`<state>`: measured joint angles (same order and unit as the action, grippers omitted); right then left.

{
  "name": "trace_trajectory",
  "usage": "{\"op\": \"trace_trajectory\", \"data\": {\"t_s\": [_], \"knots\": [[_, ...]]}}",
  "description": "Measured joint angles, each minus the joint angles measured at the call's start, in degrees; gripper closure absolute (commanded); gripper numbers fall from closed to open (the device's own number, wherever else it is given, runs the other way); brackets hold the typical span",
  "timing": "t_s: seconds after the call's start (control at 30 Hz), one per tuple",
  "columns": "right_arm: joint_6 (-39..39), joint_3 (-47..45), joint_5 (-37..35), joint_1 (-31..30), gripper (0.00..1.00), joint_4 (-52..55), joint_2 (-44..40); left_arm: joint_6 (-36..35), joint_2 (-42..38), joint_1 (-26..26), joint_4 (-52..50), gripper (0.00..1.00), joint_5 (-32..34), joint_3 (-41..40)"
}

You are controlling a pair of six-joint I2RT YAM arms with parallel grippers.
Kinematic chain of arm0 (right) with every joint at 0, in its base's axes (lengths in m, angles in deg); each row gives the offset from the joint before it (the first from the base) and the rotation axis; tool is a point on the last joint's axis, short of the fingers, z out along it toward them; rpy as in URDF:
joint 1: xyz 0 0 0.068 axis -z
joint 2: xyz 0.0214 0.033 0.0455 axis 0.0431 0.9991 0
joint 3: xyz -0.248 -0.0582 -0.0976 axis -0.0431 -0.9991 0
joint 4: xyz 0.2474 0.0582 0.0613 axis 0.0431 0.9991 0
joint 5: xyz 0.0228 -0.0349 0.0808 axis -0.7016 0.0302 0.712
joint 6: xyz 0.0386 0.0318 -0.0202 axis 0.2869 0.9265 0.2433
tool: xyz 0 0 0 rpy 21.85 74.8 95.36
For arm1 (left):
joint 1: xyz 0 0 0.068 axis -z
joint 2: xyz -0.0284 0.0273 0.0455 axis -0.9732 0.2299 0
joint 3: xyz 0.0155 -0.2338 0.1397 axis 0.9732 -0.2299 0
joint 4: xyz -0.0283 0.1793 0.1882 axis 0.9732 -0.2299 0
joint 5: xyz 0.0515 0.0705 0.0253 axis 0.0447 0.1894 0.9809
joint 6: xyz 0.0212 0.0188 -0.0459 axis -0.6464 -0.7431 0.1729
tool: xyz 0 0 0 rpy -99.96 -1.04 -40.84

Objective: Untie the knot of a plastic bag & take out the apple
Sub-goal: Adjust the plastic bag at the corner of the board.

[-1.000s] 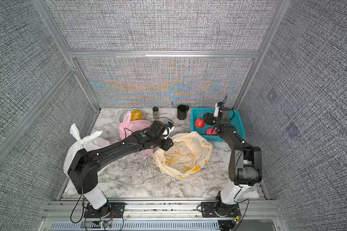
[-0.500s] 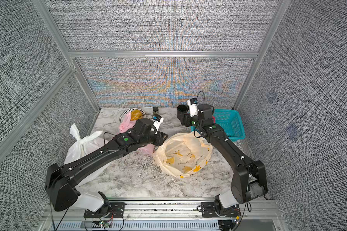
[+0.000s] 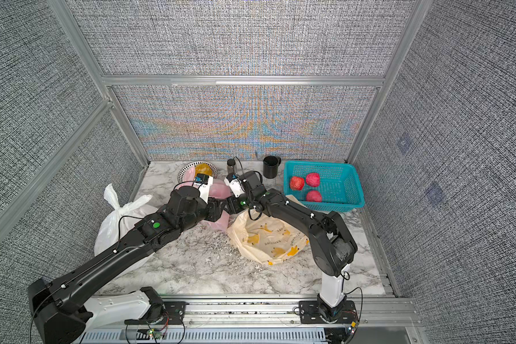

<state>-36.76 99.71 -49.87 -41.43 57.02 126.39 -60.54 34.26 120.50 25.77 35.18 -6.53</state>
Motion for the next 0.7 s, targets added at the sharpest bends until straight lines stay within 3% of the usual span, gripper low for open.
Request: {"op": "trace_trajectory", "data": {"t_s": [0.17,0.33,0.7], "knots": [[4.3,-14.4,0.2,2.4,0.35,2.2,-8.3,0.6,-0.7,0.1,-0.1,0.51,0.7,-2.4],[9.7,-28.0,-1.9,8.5,0.35,3.2,-20.1,0.6,2.1,0.1,0.3,0.52,0.0,-2.3],[18.9,-45.5,-13.3,32.7,0.39,0.2,-39.4,-1.3,5.8,0.1,0.8,0.52,-2.0,0.3]]}}
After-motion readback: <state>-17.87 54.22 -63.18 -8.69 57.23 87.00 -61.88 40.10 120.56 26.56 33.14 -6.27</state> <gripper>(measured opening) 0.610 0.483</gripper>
